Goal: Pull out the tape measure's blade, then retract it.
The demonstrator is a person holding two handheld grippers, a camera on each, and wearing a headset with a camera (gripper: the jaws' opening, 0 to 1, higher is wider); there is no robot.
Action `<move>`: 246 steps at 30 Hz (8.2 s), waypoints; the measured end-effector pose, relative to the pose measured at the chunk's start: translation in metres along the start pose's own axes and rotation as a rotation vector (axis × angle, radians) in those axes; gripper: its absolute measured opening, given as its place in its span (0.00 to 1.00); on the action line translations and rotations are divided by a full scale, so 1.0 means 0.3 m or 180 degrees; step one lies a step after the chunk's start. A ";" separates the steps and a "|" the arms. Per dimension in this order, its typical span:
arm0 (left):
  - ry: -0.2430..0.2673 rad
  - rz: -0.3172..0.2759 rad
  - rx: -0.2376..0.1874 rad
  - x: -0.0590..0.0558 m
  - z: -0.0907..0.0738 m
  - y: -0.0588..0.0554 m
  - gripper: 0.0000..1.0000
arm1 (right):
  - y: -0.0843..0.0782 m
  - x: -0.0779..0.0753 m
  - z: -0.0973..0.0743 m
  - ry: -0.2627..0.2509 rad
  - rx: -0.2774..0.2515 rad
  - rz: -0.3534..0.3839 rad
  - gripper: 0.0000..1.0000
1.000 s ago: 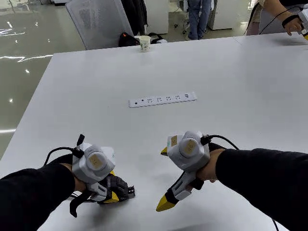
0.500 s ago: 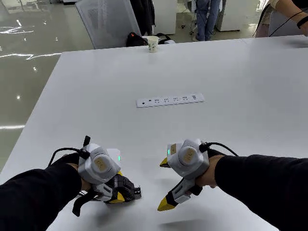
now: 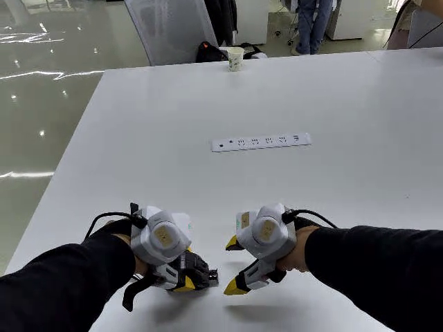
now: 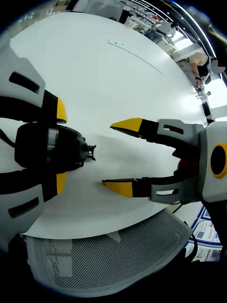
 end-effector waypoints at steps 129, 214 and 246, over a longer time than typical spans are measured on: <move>-0.0064 -0.0184 -0.0032 -0.004 0.003 -0.010 0.34 | -0.110 -0.017 0.024 0.0052 0.0301 0.0013 0.11; -0.0038 -0.0214 -0.0039 -0.006 0.006 -0.001 0.34 | -0.228 -0.025 -0.081 -0.0047 0.0313 0.0121 0.11; -0.0030 -0.0231 -0.0057 -0.011 0.009 0.001 0.34 | -0.267 -0.028 -0.112 -0.0056 0.0343 0.0141 0.11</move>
Point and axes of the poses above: the centre of the closed fingertips' face, and the gripper's own axes: z roughly forward along the fingers, x roughly to its left, y roughly out of its top, the point moved 2 cm from there along -z, roughly backward along the fingers
